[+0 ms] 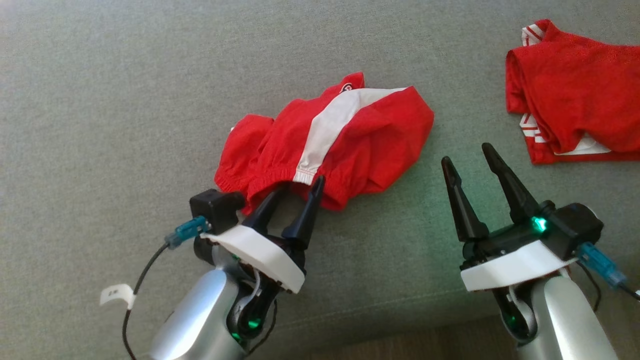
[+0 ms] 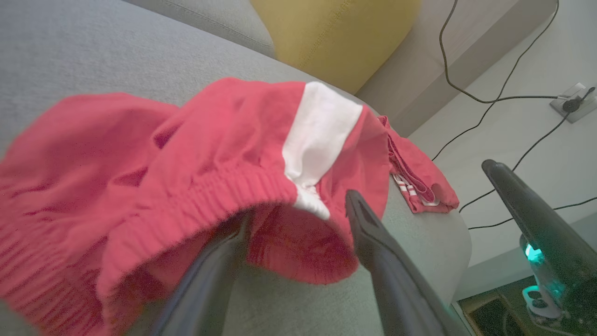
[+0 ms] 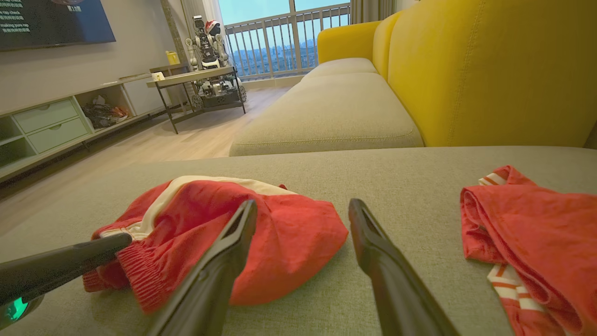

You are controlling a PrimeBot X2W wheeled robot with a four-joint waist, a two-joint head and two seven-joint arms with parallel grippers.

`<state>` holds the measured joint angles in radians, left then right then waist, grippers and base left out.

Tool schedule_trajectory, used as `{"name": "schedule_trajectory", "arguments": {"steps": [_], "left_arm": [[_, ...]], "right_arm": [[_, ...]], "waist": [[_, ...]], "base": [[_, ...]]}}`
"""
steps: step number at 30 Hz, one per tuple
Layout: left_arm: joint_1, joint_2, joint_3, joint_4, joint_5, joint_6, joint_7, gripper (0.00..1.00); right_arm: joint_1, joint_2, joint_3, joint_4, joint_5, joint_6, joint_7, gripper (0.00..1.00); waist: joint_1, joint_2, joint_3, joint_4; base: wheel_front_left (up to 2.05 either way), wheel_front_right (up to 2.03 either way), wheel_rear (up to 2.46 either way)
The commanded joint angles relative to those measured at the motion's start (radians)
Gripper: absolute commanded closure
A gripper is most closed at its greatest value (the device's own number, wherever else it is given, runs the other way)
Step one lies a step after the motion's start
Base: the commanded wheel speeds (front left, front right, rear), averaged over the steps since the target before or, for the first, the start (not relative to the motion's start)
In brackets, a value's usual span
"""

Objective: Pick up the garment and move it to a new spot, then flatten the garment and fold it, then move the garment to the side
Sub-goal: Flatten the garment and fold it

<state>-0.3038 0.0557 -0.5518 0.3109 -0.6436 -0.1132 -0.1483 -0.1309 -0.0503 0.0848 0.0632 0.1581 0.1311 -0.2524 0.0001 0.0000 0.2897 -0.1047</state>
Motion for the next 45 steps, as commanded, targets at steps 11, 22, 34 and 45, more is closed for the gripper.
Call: {"name": "schedule_trajectory", "arguments": {"steps": [11, 22, 34, 45], "left_arm": [[-0.044, 0.005, 0.031, -0.013, -0.032, -0.004, -0.057, 0.78], [-0.054, 0.052, 0.020, -0.032, -0.001, -0.003, -0.067, 1.00], [0.098, 0.357, 0.093, -0.446, 0.073, 0.071, 0.060, 1.00], [0.329, 0.552, 0.139, -0.561, 0.050, 0.118, 0.166, 1.00]], "right_arm": [[-0.025, 0.000, 0.023, -0.037, -0.010, 0.000, -0.009, 0.00], [-0.024, 0.000, 0.025, -0.032, -0.002, 0.000, -0.009, 0.00], [-0.008, 0.000, -0.002, -0.044, -0.013, 0.000, -0.009, 0.00], [-0.021, 0.000, -0.015, -0.039, -0.097, 0.000, -0.009, 0.00]], "waist": [[-0.0001, 0.0000, -0.008, 0.001], [-0.0001, 0.0000, -0.026, 0.015], [-0.0001, 0.0000, -0.034, 0.078], [-0.0001, 0.0000, -0.017, 0.159]], "base": [[0.00, 0.00, 0.00], [0.00, 0.00, 0.00], [0.00, 0.00, 0.00], [0.00, 0.00, 0.00]]}}
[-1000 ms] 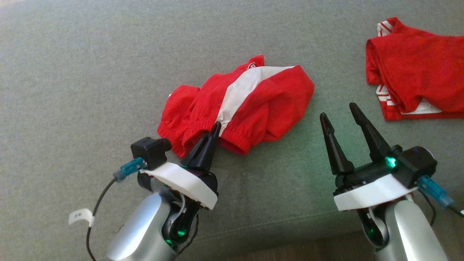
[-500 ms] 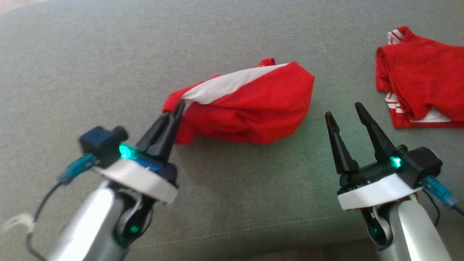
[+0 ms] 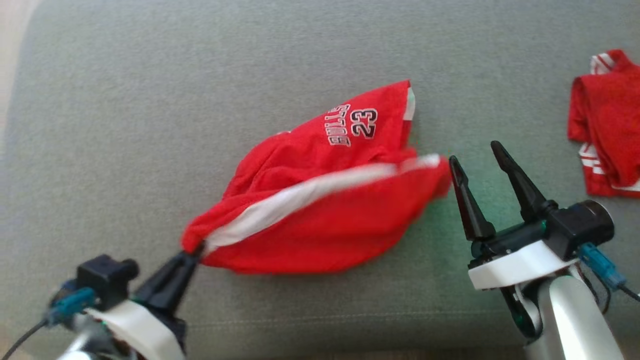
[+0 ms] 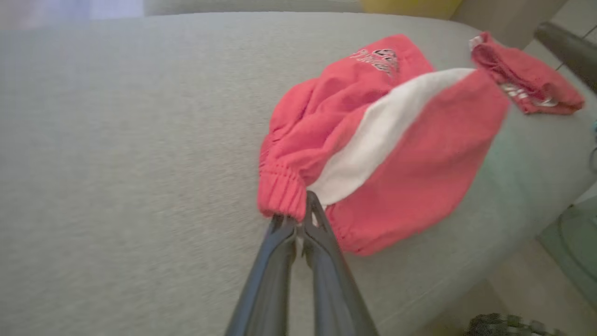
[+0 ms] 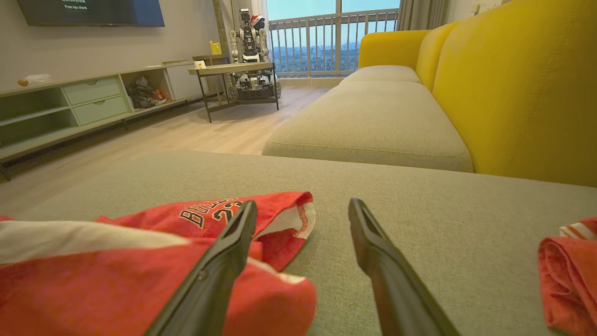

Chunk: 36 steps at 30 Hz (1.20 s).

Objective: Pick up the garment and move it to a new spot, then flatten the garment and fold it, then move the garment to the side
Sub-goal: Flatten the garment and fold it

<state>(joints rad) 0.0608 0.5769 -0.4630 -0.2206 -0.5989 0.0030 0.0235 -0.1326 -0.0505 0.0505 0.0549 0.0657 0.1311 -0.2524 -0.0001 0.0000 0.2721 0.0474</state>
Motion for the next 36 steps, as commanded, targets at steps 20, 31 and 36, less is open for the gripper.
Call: {"name": "schedule_trajectory", "arguments": {"steps": [20, 31, 36], "left_arm": [[-0.085, -0.035, 0.108, 0.140, 0.092, 0.094, -0.218, 1.00], [-0.116, -0.049, 0.095, 0.173, 0.104, 0.091, -0.238, 1.00], [-0.129, -0.052, 0.081, 0.170, 0.112, 0.090, -0.233, 1.00]], "right_arm": [[0.143, 0.000, 0.128, 0.078, 0.046, 0.000, -0.002, 0.00], [0.094, 0.000, 0.192, 0.198, 0.106, 0.000, 0.050, 0.00], [0.065, 0.000, 0.195, 0.271, 0.088, 0.000, 0.094, 0.42]], "waist": [[0.0001, 0.0000, 0.019, 0.037], [0.0001, 0.0000, 0.038, 0.033], [0.0001, 0.0000, 0.037, 0.048]], "base": [[0.00, 0.00, 0.00], [0.00, 0.00, 0.00], [0.00, 0.00, 0.00]]}}
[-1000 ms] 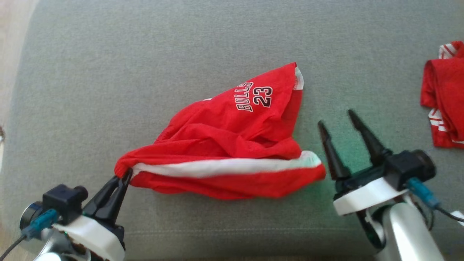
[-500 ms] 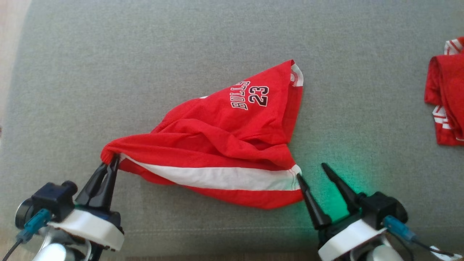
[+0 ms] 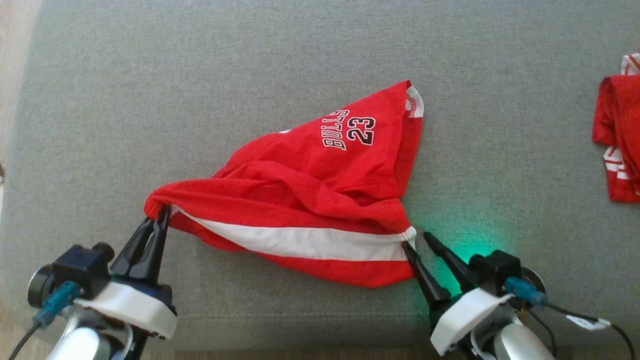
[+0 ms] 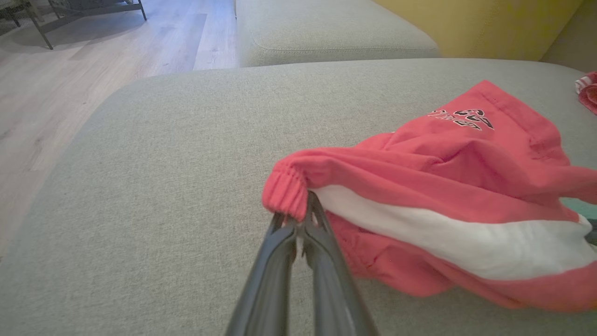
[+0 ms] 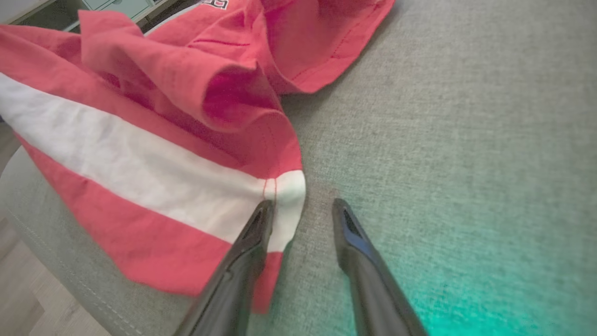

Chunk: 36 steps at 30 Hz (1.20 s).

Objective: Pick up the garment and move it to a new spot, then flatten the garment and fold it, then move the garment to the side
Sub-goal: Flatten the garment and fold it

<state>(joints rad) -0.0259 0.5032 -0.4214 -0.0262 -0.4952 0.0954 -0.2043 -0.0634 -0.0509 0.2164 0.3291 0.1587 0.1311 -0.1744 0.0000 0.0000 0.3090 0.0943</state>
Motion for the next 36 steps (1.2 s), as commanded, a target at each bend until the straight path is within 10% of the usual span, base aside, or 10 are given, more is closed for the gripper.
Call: {"name": "schedule_trajectory", "arguments": {"steps": [1, 8, 27, 36], "left_arm": [[-0.043, 0.022, 0.038, -0.025, 0.009, -0.002, -0.004, 1.00], [-0.045, 0.020, 0.028, -0.025, 0.010, 0.000, -0.003, 1.00], [-0.027, 0.026, 0.080, -0.110, -0.010, 0.000, -0.044, 1.00], [-0.188, 0.042, 0.081, -0.223, -0.087, -0.118, 0.018, 1.00]], "right_arm": [[-0.009, 0.001, 0.034, 0.006, -0.008, 0.000, 0.023, 0.52], [-0.032, 0.001, 0.080, 0.056, -0.022, 0.000, 0.055, 1.00], [-0.012, 0.001, -0.093, -0.175, -0.101, 0.000, 0.003, 1.00], [-0.113, -0.033, -0.169, -0.389, -0.089, 0.000, 0.005, 1.00]], "waist": [[0.0000, 0.0000, 0.000, 0.002], [0.0000, 0.0000, -0.004, 0.005], [0.0000, 0.0000, -0.067, -0.047], [0.0000, 0.0000, -0.091, -0.087]], "base": [[0.00, 0.00, 0.00], [0.00, 0.00, 0.00], [0.00, 0.00, 0.00], [0.00, 0.00, 0.00]]}}
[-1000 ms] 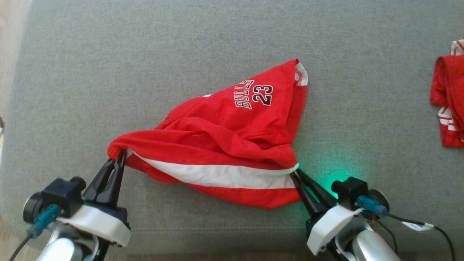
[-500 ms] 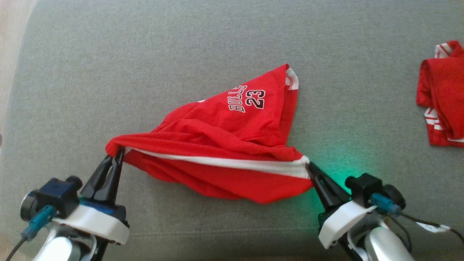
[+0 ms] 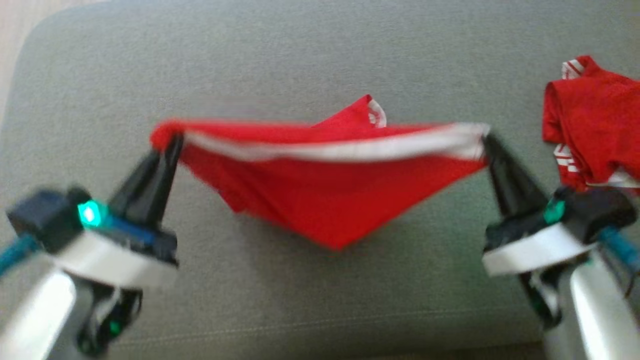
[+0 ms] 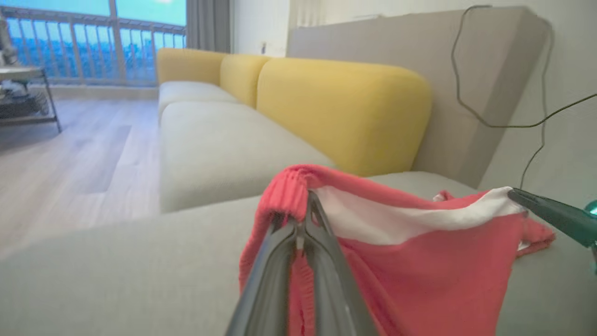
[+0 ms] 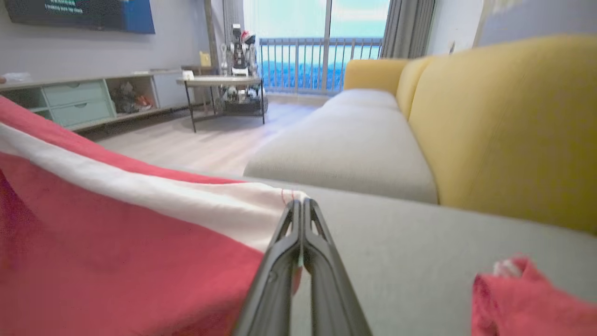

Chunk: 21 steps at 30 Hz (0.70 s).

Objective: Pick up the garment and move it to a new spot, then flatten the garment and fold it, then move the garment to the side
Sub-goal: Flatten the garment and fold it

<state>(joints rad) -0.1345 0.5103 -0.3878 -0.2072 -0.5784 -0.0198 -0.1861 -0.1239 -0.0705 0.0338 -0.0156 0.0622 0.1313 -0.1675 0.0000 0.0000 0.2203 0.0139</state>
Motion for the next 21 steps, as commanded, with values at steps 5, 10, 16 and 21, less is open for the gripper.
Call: {"name": "schedule_trajectory", "arguments": {"steps": [5, 10, 16, 21], "left_arm": [[-0.283, 0.059, 0.047, -0.088, -0.064, -0.060, 0.111, 1.00], [-0.545, 0.083, 0.038, -0.053, -0.116, -0.093, 0.219, 1.00], [-0.863, 0.091, 0.003, 0.123, -0.109, -0.107, 0.265, 1.00], [-1.092, 0.074, -0.059, 0.308, -0.019, -0.110, 0.186, 1.00]], "right_arm": [[-0.214, -0.075, -0.003, -0.103, 0.022, -0.001, 0.031, 1.00], [-0.453, -0.105, -0.027, -0.069, 0.027, -0.001, 0.069, 1.00], [-0.763, -0.110, -0.028, 0.075, -0.019, -0.001, 0.097, 1.00], [-0.995, -0.075, -0.083, 0.226, -0.070, -0.001, 0.061, 1.00]], "waist": [[0.0000, 0.0000, 0.012, -0.048], [0.0000, 0.0000, 0.055, -0.089], [0.0000, 0.0000, 0.130, -0.137], [0.0000, 0.0000, 0.197, -0.172]], "base": [[0.00, 0.00, 0.00], [0.00, 0.00, 0.00], [0.00, 0.00, 0.00], [0.00, 0.00, 0.00]]}}
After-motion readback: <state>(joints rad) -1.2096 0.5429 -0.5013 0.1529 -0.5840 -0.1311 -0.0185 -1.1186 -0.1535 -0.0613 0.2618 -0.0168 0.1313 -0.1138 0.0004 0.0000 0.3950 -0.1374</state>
